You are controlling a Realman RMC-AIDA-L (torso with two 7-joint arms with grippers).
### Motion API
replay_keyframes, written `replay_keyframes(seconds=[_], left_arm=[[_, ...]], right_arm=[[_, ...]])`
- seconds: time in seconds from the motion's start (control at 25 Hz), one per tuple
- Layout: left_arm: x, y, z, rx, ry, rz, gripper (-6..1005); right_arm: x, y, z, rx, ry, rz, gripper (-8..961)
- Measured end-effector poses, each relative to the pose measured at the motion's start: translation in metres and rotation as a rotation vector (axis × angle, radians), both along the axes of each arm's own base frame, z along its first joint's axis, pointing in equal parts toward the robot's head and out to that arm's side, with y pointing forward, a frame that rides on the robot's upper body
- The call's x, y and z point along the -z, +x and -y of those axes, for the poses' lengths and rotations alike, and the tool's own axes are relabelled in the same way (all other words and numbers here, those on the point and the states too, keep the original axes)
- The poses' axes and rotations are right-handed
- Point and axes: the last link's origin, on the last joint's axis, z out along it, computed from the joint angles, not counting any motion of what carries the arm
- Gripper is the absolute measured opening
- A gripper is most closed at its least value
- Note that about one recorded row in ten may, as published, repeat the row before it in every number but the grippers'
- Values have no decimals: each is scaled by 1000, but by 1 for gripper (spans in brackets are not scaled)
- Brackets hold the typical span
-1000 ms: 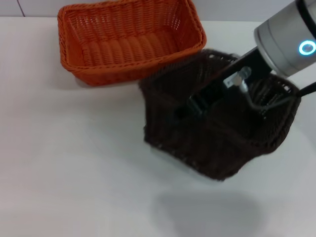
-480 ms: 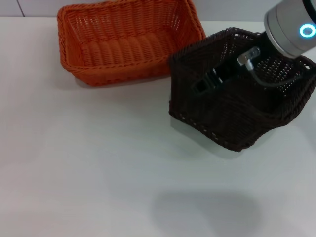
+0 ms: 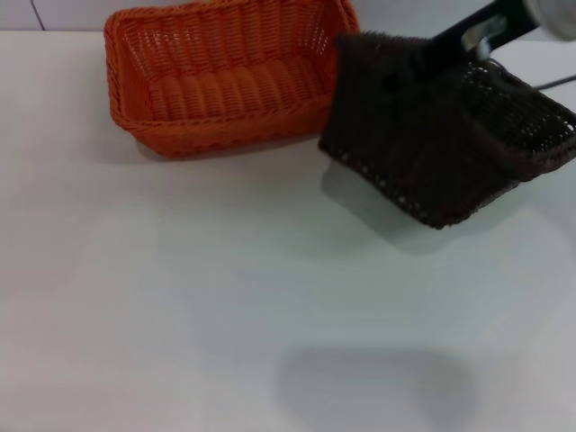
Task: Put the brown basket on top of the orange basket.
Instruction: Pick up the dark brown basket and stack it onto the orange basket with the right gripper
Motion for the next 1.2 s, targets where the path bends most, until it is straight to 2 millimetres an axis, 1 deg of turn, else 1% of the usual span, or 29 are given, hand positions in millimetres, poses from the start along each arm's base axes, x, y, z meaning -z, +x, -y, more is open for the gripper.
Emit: replay_keyframes(seconds=[0.04,0.08,0.2,0.48,0.68,0.92,1.04,1.2], left_arm=[[0,0,0,0,0,0,718],[0,0,0,0,0,0,718],[2,2,-4,5,-13,-3,718],[3,5,-6,13,-19,-5,718],[4,6,-7,18,-23,-6,718],[7,8,-9,26,-42,-17,718],[7,9,-9,27,-44,-18,718],[9,11,-11,34,-56,-27,717]], right_arm=[[-8,2,-4,11,31,-6,184],[-8,2,-4,11,31,-6,182],[-21,5,-9,27,95,-14,180],[-31,6,-17,23,179,12,180],[-29,-8,-16,-36,197,2,181],[-33,-33,-9,-140,235,-14,181],[-36,-37,-6,-153,245,-8,181],[-38,-37,-6,-151,248,-8,180]])
